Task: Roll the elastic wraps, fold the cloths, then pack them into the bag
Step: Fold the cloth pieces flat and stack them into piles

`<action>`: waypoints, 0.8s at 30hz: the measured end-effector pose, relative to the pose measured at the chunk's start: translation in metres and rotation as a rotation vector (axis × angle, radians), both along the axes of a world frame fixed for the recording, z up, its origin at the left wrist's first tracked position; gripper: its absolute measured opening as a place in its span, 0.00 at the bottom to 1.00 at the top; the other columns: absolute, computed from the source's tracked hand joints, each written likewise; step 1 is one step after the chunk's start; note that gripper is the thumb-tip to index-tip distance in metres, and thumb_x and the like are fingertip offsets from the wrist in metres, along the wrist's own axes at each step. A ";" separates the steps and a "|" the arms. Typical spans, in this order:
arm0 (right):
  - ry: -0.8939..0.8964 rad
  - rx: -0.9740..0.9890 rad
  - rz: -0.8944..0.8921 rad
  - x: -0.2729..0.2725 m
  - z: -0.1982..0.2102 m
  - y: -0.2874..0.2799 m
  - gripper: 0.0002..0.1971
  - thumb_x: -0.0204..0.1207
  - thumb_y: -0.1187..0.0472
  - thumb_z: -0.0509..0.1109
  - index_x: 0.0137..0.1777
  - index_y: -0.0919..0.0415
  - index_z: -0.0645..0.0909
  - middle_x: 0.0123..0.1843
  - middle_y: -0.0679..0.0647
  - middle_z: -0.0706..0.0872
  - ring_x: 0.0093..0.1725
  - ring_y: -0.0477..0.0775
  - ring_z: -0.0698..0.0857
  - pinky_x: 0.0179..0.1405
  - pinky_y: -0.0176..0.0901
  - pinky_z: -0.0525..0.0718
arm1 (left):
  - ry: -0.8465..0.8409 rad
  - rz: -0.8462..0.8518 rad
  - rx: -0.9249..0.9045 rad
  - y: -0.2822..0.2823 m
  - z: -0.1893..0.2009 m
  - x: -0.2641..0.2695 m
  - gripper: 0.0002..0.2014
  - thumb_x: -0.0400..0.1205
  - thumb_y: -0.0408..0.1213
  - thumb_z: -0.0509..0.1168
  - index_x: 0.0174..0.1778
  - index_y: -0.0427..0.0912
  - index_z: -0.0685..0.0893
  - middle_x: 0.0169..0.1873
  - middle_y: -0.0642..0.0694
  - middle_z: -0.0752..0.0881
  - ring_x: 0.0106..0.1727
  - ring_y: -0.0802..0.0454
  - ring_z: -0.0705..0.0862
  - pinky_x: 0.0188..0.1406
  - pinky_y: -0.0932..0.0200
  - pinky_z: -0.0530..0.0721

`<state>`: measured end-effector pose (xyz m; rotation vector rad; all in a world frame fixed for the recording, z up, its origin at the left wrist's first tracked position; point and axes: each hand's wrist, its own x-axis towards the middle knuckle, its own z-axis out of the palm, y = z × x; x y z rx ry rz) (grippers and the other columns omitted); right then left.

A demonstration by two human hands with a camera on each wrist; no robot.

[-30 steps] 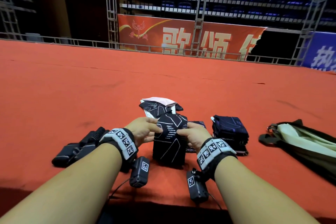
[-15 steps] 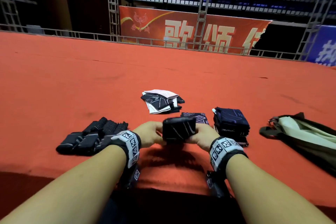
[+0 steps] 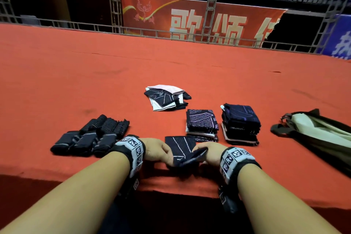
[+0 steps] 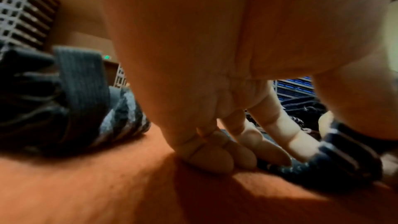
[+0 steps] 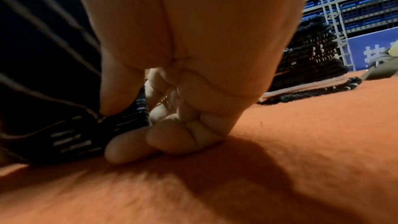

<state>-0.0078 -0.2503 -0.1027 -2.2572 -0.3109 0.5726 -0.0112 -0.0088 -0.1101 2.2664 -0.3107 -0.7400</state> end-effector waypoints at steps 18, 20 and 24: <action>0.215 -0.034 -0.352 0.021 -0.016 0.020 0.19 0.76 0.57 0.75 0.61 0.65 0.76 0.27 0.59 0.86 0.20 0.57 0.85 0.18 0.34 0.74 | -0.582 0.297 0.490 -0.042 -0.002 0.010 0.16 0.81 0.45 0.66 0.61 0.42 0.75 0.61 0.41 0.78 0.62 0.38 0.81 0.59 0.46 0.82; 0.181 -0.035 -0.369 0.018 -0.014 0.024 0.19 0.73 0.58 0.75 0.59 0.65 0.76 0.30 0.59 0.86 0.18 0.57 0.84 0.16 0.34 0.74 | -0.612 0.210 0.481 -0.051 -0.008 0.010 0.25 0.84 0.50 0.63 0.74 0.44 0.71 0.73 0.39 0.71 0.76 0.36 0.72 0.73 0.41 0.76; 0.198 -0.030 -0.354 0.018 -0.018 0.027 0.26 0.65 0.55 0.76 0.58 0.62 0.70 0.35 0.62 0.85 0.24 0.62 0.87 0.20 0.40 0.77 | -0.318 0.107 0.667 -0.054 -0.023 0.012 0.38 0.87 0.66 0.48 0.90 0.56 0.44 0.90 0.49 0.42 0.90 0.41 0.40 0.86 0.35 0.48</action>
